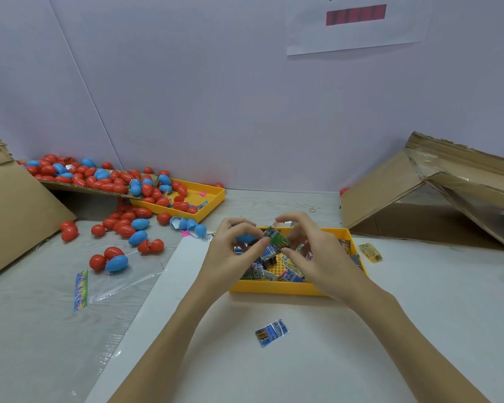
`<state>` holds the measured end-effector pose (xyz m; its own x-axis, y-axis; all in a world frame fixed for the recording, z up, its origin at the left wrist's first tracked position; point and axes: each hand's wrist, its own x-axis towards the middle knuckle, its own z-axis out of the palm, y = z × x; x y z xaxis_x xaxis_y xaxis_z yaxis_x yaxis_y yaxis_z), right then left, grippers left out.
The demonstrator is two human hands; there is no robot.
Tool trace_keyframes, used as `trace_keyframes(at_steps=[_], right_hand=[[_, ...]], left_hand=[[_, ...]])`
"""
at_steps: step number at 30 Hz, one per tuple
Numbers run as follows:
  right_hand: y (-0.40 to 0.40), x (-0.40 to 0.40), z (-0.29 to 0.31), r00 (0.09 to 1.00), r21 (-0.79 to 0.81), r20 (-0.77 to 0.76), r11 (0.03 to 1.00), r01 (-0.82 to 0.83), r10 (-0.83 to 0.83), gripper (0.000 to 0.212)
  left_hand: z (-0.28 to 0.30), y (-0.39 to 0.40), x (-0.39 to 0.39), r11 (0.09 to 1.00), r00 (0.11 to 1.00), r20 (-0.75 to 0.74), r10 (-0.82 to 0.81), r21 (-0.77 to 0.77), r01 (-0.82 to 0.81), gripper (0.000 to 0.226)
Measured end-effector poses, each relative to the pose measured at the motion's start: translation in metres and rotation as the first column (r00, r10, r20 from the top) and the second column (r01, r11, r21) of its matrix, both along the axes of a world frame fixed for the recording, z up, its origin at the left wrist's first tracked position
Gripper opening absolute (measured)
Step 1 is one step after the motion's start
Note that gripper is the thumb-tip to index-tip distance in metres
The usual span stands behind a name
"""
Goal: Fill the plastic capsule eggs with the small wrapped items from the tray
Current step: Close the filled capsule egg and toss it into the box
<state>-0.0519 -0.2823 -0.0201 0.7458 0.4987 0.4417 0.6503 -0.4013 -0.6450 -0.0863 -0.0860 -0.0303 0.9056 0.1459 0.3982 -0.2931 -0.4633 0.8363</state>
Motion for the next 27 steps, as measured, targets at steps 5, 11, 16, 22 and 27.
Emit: trace_keyframes(at_steps=[5,11,16,22,27], right_hand=[[0.001,-0.002,-0.001,0.997,0.071,-0.075,0.997,0.036,-0.030,0.018],[-0.001,0.006,-0.008,0.974,0.109,-0.161,0.978,0.179,-0.160,0.010],[-0.008,0.013,-0.012,0.942,0.138,-0.188,0.942,0.307,-0.279,0.011],[-0.010,0.013,-0.009,0.886,0.313,-0.425,0.888,0.338,-0.187,0.013],[-0.004,0.010,-0.008,0.893,0.320,-0.427,0.900,0.295,-0.141,0.025]], left_hand=[[-0.002,-0.001,0.000,0.998,0.999,0.037,-0.005,0.060,0.003,0.006],[-0.002,0.000,-0.001,0.999,0.999,0.025,-0.025,0.047,0.023,0.009],[-0.003,0.003,0.000,0.992,0.999,0.010,-0.038,0.118,0.037,0.019],[-0.001,0.002,-0.001,0.999,0.999,-0.009,-0.042,0.027,0.042,0.047],[0.005,-0.001,-0.006,0.943,0.977,-0.080,-0.197,-0.288,0.167,0.019]])
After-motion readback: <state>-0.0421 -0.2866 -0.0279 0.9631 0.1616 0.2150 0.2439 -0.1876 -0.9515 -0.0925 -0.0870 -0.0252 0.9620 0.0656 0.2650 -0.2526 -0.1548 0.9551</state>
